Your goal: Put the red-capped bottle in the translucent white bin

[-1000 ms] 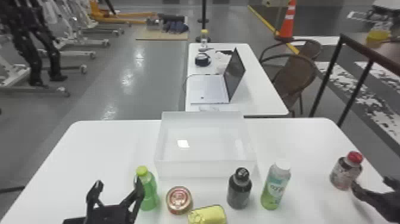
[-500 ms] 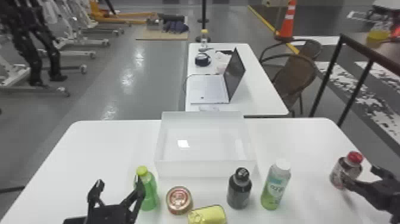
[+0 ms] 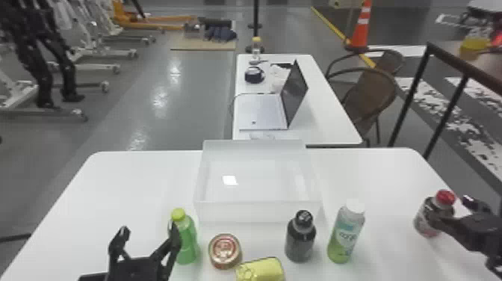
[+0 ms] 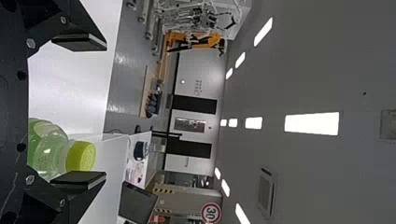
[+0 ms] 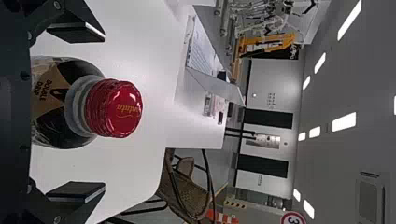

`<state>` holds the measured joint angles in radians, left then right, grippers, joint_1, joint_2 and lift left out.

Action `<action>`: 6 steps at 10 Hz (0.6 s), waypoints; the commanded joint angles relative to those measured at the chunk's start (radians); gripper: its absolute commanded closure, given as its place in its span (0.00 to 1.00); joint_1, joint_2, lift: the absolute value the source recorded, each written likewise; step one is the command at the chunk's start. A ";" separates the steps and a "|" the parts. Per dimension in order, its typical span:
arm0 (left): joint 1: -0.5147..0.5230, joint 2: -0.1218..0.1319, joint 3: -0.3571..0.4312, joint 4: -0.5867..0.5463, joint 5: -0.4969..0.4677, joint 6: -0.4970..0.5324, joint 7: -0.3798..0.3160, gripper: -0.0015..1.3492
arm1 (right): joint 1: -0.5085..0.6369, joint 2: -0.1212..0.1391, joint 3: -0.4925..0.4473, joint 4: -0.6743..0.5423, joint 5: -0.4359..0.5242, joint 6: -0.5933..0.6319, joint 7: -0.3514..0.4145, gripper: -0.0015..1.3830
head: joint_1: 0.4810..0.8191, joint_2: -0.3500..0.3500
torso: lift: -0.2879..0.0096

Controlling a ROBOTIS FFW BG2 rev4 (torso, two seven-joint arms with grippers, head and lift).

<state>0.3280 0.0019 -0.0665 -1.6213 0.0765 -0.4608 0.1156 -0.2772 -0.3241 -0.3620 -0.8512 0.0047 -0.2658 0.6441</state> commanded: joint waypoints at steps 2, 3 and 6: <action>-0.001 -0.003 0.002 0.005 0.000 -0.009 -0.001 0.23 | 0.001 -0.007 0.000 0.024 -0.009 0.004 0.003 0.12 | 0.20 0.50 | 0.63; -0.001 -0.005 0.002 0.006 0.000 -0.010 -0.002 0.23 | 0.001 -0.009 0.000 0.032 -0.012 0.004 0.005 0.12 | 0.20 0.50 | 0.63; -0.001 -0.005 0.008 0.011 0.000 -0.013 -0.010 0.23 | 0.004 -0.020 0.000 0.047 -0.018 0.004 0.003 0.21 | 0.20 0.50 | 0.63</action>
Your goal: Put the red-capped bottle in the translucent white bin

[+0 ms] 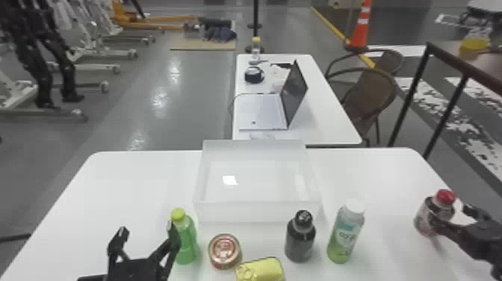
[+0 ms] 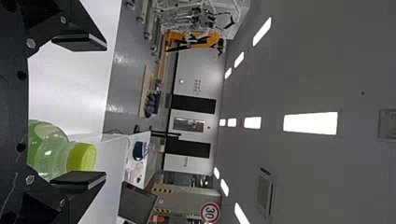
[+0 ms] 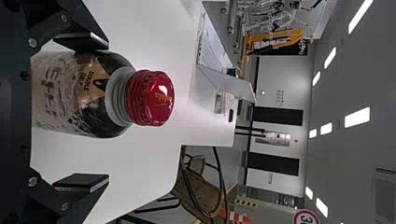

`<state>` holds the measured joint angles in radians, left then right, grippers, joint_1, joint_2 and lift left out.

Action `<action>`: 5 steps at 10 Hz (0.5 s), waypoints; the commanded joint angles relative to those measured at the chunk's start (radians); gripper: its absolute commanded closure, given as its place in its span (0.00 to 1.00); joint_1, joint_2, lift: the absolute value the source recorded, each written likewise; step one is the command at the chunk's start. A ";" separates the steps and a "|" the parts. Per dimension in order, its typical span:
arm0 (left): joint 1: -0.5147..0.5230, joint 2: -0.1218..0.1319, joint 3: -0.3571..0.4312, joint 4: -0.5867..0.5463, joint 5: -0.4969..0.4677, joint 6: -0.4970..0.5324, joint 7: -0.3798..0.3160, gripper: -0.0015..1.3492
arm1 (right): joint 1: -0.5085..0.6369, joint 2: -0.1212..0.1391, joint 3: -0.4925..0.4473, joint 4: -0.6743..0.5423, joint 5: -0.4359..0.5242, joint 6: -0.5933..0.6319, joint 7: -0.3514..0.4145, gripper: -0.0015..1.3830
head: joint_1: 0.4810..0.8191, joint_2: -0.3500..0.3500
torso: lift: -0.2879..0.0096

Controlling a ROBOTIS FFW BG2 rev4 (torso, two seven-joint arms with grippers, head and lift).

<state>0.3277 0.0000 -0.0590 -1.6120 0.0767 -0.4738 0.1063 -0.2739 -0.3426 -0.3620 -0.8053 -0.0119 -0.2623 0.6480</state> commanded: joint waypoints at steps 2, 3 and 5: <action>-0.002 -0.003 -0.001 0.004 0.000 0.000 -0.003 0.23 | -0.008 -0.004 0.000 0.018 -0.010 0.009 -0.001 0.67 | 0.20 0.50 | 0.63; -0.004 -0.003 0.001 0.007 0.002 -0.003 -0.005 0.23 | -0.010 -0.007 0.000 0.023 -0.019 0.015 -0.001 0.82 | 0.20 0.50 | 0.63; -0.006 -0.003 0.001 0.011 0.003 -0.006 -0.005 0.23 | -0.011 -0.007 0.000 0.034 -0.028 0.015 -0.002 0.91 | 0.20 0.50 | 0.63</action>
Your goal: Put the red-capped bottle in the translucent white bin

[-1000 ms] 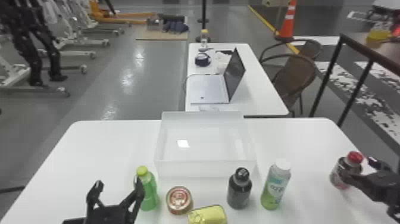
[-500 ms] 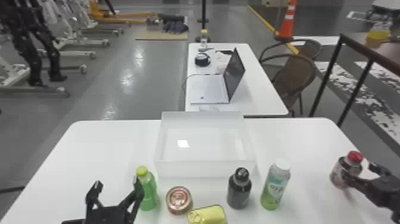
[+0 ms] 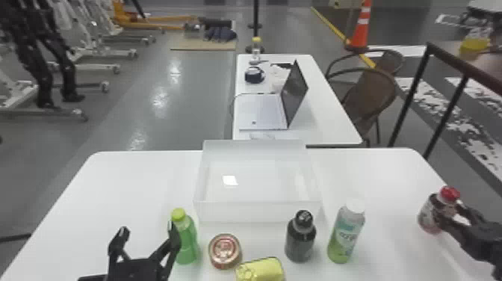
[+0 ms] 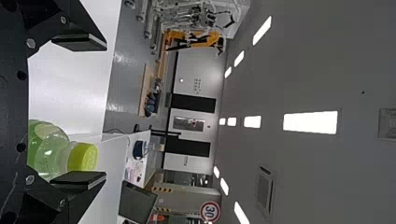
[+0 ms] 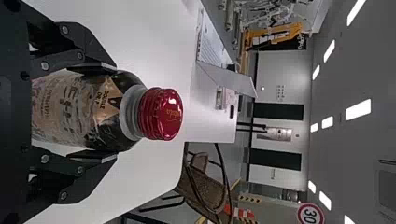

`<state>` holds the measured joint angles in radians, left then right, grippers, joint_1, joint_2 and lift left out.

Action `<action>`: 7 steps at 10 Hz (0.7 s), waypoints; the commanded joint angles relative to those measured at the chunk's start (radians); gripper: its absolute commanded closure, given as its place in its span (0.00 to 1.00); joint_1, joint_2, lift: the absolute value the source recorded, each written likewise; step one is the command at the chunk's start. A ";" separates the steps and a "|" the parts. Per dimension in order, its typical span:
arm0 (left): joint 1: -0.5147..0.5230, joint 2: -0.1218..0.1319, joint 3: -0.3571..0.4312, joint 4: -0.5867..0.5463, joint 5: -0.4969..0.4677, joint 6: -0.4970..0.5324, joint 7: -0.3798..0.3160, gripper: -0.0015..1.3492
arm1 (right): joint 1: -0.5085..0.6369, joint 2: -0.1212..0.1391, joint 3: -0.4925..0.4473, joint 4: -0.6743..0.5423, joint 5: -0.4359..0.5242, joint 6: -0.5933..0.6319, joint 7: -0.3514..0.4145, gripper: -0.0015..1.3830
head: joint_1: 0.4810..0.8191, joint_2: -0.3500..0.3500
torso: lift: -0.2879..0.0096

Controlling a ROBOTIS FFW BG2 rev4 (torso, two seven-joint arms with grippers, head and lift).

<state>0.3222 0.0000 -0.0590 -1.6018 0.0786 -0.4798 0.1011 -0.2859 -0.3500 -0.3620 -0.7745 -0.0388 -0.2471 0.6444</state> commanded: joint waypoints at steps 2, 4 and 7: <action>0.000 -0.003 0.002 0.002 0.001 -0.007 0.000 0.23 | -0.001 0.008 0.000 -0.009 0.003 0.000 0.000 0.91 | 0.20 0.50 | 0.63; 0.001 -0.003 0.004 0.002 0.001 -0.007 0.000 0.23 | 0.008 0.016 0.002 -0.077 0.008 0.019 0.000 0.91 | 0.20 0.50 | 0.63; 0.001 -0.003 0.002 0.003 0.004 -0.007 0.000 0.23 | 0.045 0.040 0.002 -0.284 0.051 0.150 -0.020 0.91 | 0.20 0.50 | 0.63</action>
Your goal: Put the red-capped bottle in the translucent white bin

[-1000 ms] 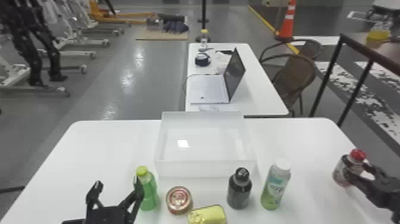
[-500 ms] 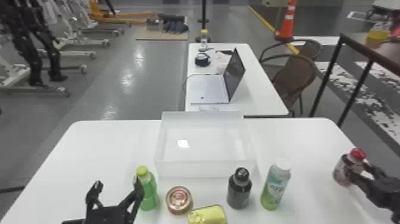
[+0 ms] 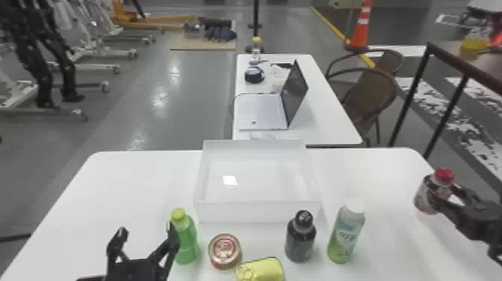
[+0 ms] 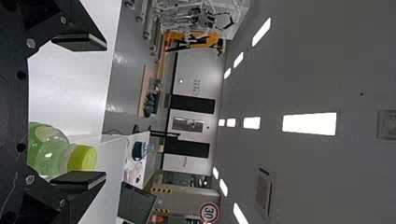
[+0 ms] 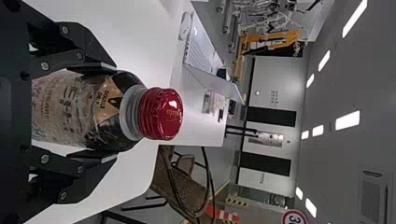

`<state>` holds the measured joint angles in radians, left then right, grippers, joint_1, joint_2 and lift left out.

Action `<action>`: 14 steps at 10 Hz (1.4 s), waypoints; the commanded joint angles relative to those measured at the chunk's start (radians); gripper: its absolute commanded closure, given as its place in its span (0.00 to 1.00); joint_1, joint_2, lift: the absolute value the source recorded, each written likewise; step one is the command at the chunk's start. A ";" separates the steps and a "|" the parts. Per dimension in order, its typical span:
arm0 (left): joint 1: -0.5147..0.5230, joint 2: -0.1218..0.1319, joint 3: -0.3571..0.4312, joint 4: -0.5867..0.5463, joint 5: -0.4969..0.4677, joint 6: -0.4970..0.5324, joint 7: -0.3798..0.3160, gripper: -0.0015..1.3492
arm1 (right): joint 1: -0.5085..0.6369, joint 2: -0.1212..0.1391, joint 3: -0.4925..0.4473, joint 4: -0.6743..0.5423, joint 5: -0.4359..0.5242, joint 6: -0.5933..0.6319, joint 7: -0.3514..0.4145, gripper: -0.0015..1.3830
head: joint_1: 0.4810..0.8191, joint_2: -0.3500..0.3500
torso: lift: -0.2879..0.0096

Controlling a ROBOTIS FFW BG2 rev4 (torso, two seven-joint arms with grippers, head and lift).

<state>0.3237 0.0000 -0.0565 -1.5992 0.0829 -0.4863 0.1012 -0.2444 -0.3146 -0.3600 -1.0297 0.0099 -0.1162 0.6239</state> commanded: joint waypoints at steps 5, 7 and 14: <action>-0.006 -0.003 -0.005 0.005 0.008 -0.003 0.000 0.23 | -0.044 0.009 0.161 -0.110 -0.139 0.135 0.025 0.91 | 0.20 0.50 | 0.63; -0.011 -0.003 -0.009 0.010 0.012 -0.003 0.000 0.23 | -0.081 0.031 0.216 -0.130 -0.162 0.168 0.025 0.91 | 0.20 0.50 | 0.63; -0.034 0.018 -0.035 0.027 0.034 -0.003 0.000 0.23 | -0.265 0.052 0.463 -0.122 -0.300 0.290 -0.029 0.91 | 0.20 0.50 | 0.63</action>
<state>0.2927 0.0159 -0.0886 -1.5740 0.1155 -0.4894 0.1012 -0.4925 -0.2661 0.0803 -1.1693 -0.2794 0.1790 0.5957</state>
